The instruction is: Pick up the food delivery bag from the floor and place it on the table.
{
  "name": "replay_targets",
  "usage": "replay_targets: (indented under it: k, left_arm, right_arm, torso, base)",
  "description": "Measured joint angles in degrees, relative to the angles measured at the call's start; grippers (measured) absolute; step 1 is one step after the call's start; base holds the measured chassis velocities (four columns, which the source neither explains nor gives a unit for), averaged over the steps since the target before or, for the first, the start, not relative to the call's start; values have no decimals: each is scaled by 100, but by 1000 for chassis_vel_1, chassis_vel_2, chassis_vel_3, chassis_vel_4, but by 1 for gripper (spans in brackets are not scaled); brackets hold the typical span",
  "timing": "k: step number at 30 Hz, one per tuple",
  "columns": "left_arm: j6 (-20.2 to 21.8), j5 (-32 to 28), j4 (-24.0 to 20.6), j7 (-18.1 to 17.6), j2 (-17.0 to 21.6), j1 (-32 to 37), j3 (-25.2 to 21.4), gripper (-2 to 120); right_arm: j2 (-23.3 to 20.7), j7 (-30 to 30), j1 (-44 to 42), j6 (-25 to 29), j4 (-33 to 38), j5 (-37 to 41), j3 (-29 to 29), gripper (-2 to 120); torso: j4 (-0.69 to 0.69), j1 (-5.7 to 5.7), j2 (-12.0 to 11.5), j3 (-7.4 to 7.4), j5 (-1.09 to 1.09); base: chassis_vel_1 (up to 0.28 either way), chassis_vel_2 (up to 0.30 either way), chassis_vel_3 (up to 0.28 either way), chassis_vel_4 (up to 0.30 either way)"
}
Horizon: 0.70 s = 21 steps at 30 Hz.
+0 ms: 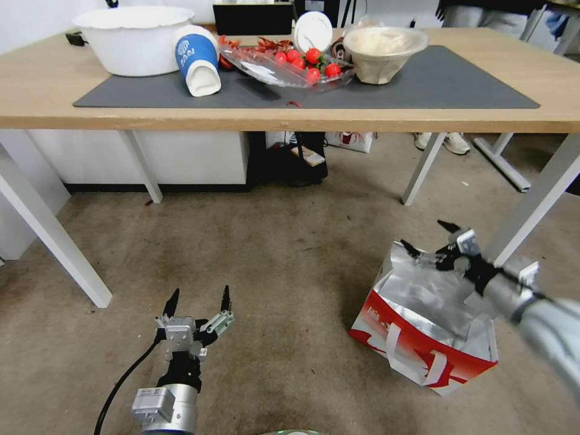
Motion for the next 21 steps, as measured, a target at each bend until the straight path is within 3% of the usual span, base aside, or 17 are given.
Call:
replay_targets:
  k: [4,7,14,21]
  left_arm:
    - [-18,4,26,-45,-39,-12,-27,100]
    - [-67,-2,102,-85,-43,-40,-39,100]
    - [-71,-14,173,-94,-65,-101,-27,100]
    - [-73,-49,207,-106,-54,-122,-71,100]
  right_arm:
    - [-285,-557,603,15,-630,-252,-451,100]
    - [-410,-1359,1270,105,-1228,-381,-1039,100]
    - [-335,-1722,1901,-54,-1772,-960,-2022,100]
    - [-66,-1778,2497,79,-2267,-1388,-2528,100]
  torso:
    - [0,0,3,0,-4]
    - [2,0,6,0,-5]
    - [-1,1,8,-1,-6]
    - [1,1,11,-1,-5]
  base:
    - [0,0,0,0]
    - [0,0,0,0]
    - [0,0,0,0]
    - [0,0,0,0]
